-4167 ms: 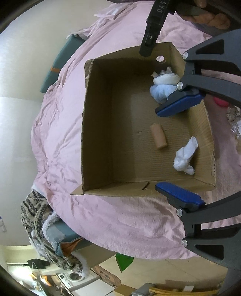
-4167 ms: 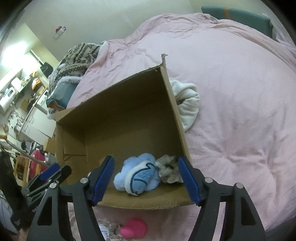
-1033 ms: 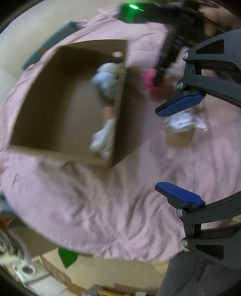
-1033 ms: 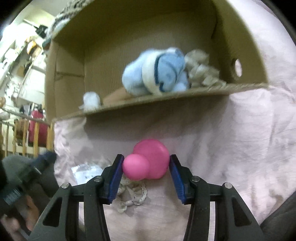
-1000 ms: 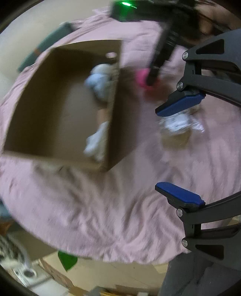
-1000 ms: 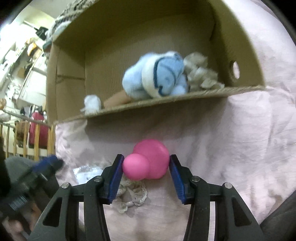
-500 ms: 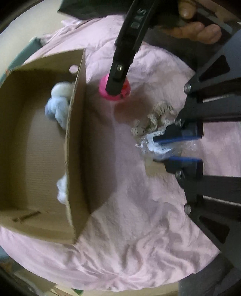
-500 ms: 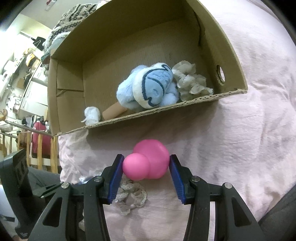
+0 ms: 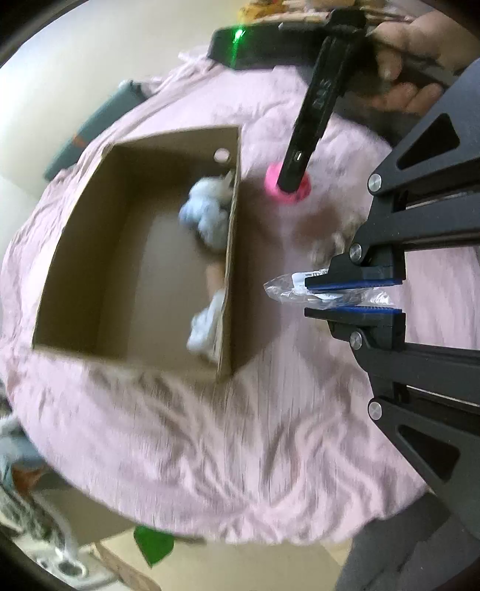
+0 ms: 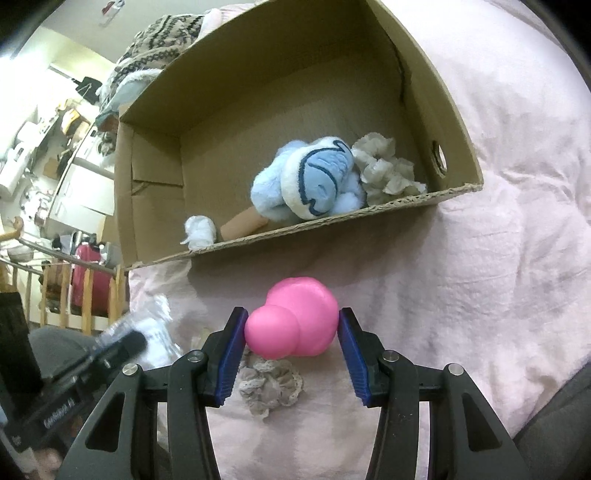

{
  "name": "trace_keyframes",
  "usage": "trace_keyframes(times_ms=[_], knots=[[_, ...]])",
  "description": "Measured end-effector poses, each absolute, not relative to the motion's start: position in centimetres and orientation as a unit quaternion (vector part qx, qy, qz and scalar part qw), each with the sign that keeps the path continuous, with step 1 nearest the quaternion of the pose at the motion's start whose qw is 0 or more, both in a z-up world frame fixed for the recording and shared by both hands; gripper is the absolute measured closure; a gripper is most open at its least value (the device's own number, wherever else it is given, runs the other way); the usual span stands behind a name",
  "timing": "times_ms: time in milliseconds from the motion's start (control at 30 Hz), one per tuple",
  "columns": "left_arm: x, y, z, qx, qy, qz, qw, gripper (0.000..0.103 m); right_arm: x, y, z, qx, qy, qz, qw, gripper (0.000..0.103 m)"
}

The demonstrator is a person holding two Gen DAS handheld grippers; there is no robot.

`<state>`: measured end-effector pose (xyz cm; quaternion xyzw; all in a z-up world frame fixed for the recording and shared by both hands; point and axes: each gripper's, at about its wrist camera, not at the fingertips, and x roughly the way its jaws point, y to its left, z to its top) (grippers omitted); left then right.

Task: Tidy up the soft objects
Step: 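Grasp the pink rubber toy with the right tool while the left tool grasps the plastic bag, then carry both items into the box and open both tools to release them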

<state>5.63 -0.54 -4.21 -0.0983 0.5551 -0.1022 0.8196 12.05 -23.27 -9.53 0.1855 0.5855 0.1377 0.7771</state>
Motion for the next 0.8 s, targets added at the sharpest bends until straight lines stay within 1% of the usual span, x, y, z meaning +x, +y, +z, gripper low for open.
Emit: trace_keyframes(times_ms=[100,200,300,667,733,800], knots=[[5.9,0.7,-3.9,-0.118,0.542,-0.083,0.828,0.096,11.7,-23.0,-9.2,0.177,0.584,0.141,0.780,0.050],[6.2,1.9,-3.1,-0.160,0.522,-0.089,0.833,0.096,11.5,-22.9,-8.9,0.174,0.579,0.143,0.784,0.050],[6.0,2.7,-2.8,-0.172,0.513,-0.076,0.837,0.096,11.4,-23.1,-8.7,0.177,0.576,0.142,0.785,0.050],[5.8,2.9,-3.1,-0.151,0.523,-0.053,0.837,0.096,11.2,-22.7,-8.4,0.174,0.572,0.150,0.788,0.050],[5.6,2.6,-2.8,-0.139,0.514,-0.049,0.845,0.096,11.1,-22.6,-8.1,0.177,0.566,0.157,0.790,0.050],[5.4,2.0,-1.9,-0.106,0.493,-0.032,0.863,0.096,11.1,-22.6,-7.4,0.191,0.552,0.178,0.792,0.050]])
